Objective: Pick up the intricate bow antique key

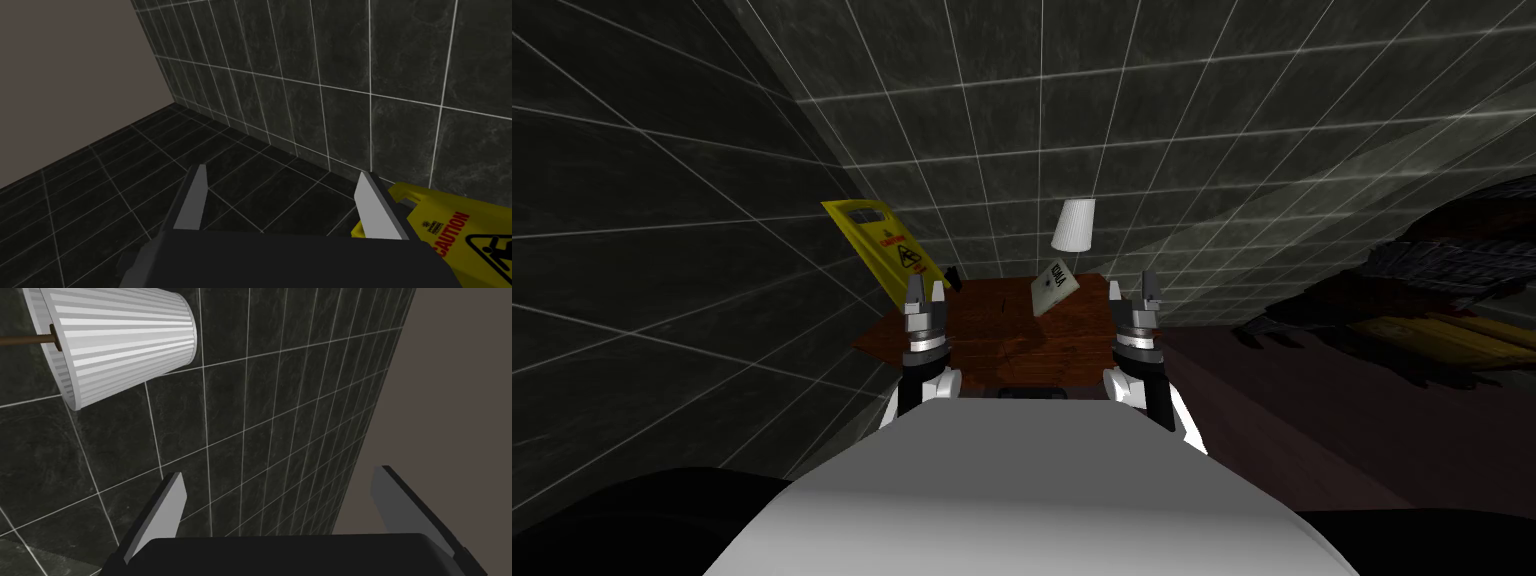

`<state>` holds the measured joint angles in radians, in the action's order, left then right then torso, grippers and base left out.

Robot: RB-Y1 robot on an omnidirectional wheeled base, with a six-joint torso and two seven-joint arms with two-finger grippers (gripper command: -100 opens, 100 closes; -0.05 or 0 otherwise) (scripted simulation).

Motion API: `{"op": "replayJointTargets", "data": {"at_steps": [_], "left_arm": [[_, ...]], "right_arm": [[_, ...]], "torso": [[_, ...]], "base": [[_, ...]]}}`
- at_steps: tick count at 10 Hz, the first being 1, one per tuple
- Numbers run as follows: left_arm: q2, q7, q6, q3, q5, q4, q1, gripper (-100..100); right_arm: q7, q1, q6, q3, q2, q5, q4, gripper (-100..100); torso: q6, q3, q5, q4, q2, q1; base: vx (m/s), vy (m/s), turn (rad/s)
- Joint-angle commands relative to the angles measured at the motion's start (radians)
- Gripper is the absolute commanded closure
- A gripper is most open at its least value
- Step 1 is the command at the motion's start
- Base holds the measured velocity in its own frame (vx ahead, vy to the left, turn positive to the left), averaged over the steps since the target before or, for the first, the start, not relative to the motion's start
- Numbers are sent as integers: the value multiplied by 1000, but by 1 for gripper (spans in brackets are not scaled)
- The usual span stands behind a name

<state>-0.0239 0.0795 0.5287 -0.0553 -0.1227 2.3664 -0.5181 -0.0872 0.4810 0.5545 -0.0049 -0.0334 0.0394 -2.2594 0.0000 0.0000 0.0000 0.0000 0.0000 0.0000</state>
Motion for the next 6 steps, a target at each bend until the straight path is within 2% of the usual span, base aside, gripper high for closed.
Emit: {"op": "replayJointTargets", "data": {"at_steps": [1,5,6], "left_arm": [[40,4,-1,8,3,-1,-19,-100],[151,21,-12,54,25,-15,-118,-100],[151,21,-12,54,25,-15,-124,-100]], "right_arm": [[0,0,0,0,0,0,0,0],[0,0,0,0,0,0,0,0],[0,0,0,0,0,0,0,0]], "torso": [[0,0,0,0,0,0],[0,4,0,2,7,0],[0,5,0,2,9,-1]], "base": [[-31,-11,-40],[-101,-11,-81],[-96,-31,-42]]}}
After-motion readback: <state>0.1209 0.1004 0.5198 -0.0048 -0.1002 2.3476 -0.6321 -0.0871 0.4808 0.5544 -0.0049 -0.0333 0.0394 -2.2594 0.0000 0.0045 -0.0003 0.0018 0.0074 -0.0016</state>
